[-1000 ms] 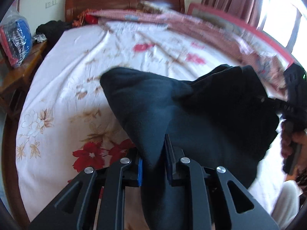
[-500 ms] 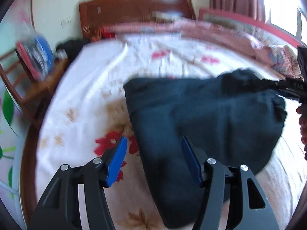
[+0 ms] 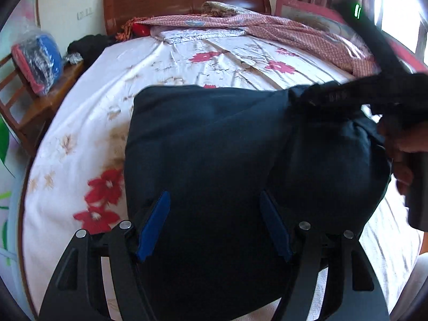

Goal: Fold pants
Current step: 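Lay the folded pants down and open both tools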

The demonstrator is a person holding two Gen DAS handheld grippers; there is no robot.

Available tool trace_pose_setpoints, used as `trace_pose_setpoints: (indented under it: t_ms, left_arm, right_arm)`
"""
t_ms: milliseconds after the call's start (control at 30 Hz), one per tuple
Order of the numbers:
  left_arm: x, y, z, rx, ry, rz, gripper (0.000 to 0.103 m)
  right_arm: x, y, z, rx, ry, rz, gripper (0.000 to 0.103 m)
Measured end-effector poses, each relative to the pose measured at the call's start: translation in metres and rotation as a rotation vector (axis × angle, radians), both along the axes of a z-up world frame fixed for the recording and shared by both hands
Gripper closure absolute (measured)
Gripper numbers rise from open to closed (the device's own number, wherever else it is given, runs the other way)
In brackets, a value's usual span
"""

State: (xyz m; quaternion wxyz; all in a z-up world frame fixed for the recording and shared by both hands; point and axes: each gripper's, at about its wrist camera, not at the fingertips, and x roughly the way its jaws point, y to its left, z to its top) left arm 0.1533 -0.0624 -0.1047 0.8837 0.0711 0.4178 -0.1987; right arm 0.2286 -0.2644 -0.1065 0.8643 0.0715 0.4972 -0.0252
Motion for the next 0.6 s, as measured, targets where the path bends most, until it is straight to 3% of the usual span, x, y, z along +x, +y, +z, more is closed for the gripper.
trace_pose_setpoints:
  t_ms: [67,100,267,400,600]
  left_arm:
    - [-0.002,0.0,0.0,0.003,-0.007,0.003,0.033]
    - [-0.003,-0.001,0.0,0.014,-0.013,0.002,0.033]
    - [-0.011,0.011,0.008,-0.062,0.014,0.049,0.032]
    - [-0.028,0.014,0.004,-0.069,0.012,0.057,0.03]
    - [-0.035,0.015,0.001,-0.057,0.021,0.066,0.03]
  right_arm:
    - [-0.003,-0.016,-0.007,0.114,-0.02,-0.063,0.103]
    - [-0.005,-0.016,-0.006,0.12,-0.029,-0.076,0.103]
    - [-0.037,0.005,0.014,0.044,-0.116,-0.067,0.099]
    - [-0.069,0.013,0.023,0.012,-0.156,-0.055,0.08]
    - [-0.112,0.021,0.018,-0.028,-0.179,-0.057,0.08]
